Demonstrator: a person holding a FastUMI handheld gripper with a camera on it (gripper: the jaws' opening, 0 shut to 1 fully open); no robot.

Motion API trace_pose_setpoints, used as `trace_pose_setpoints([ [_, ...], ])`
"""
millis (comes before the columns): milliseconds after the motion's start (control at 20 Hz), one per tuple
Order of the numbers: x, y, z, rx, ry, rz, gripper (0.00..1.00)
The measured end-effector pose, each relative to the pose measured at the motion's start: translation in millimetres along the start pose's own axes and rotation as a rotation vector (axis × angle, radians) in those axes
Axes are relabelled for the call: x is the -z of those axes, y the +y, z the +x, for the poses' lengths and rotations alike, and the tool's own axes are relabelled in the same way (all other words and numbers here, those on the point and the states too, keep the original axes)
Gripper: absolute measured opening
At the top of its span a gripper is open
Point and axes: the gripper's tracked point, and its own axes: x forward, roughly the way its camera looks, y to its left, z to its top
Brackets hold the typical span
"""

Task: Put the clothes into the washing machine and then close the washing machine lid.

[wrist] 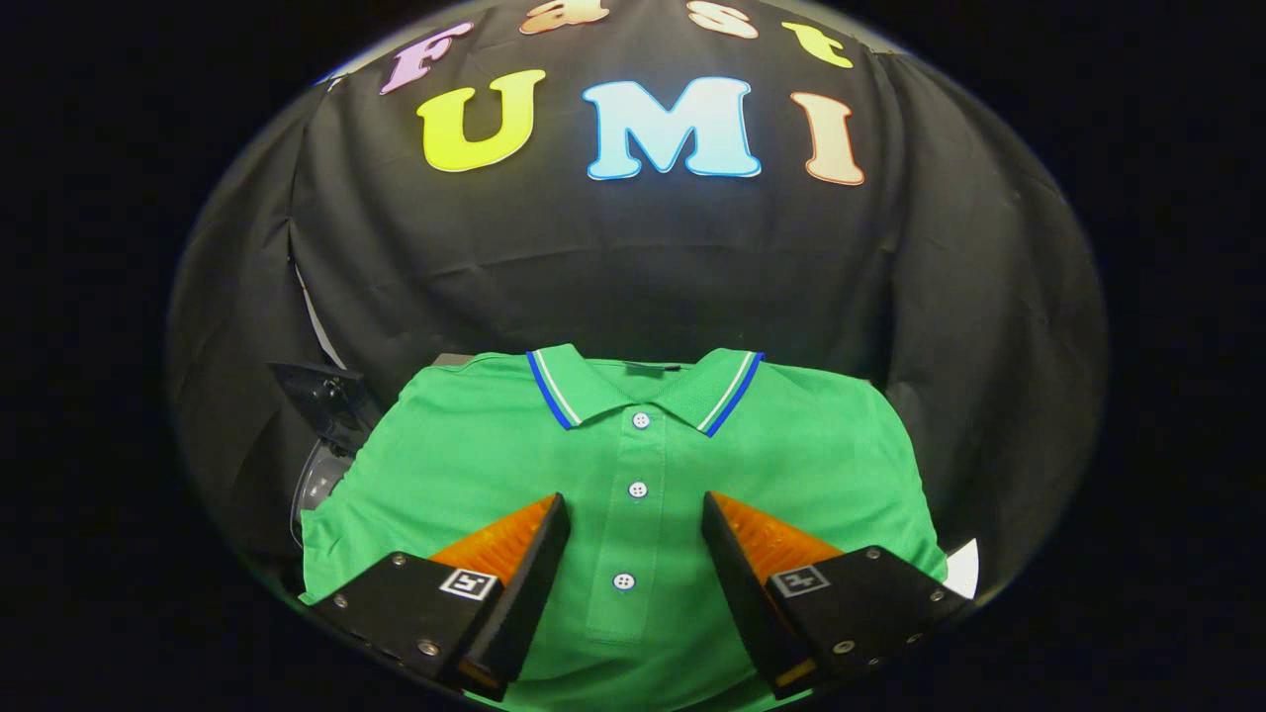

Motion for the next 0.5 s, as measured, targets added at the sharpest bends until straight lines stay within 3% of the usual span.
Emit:
trace_pose_setpoints([
  [50, -0.7, 3.1, 1.7, -0.012, -0.005, 0.000, 0.79],
  [100, 0.4, 5.4, 2.5, -0.017, -0.010, 0.004, 0.62],
  [200, 1.3, 7.5, 2.3, -0.028, -0.017, 0.007, 0.45],
  [250, 0.8, 9.1, 1.8, -0.040, -0.021, 0.016, 0.41],
  [300, 0.9, 10.0, 2.1, -0.048, -0.023, 0.018, 0.22],
  [450, -2.5, 9.8, 1.2, -0.049, -0.031, 0.017, 0.10],
  [500, -0.9, 8.1, 0.8, -0.036, -0.040, 0.045, 0.01],
])
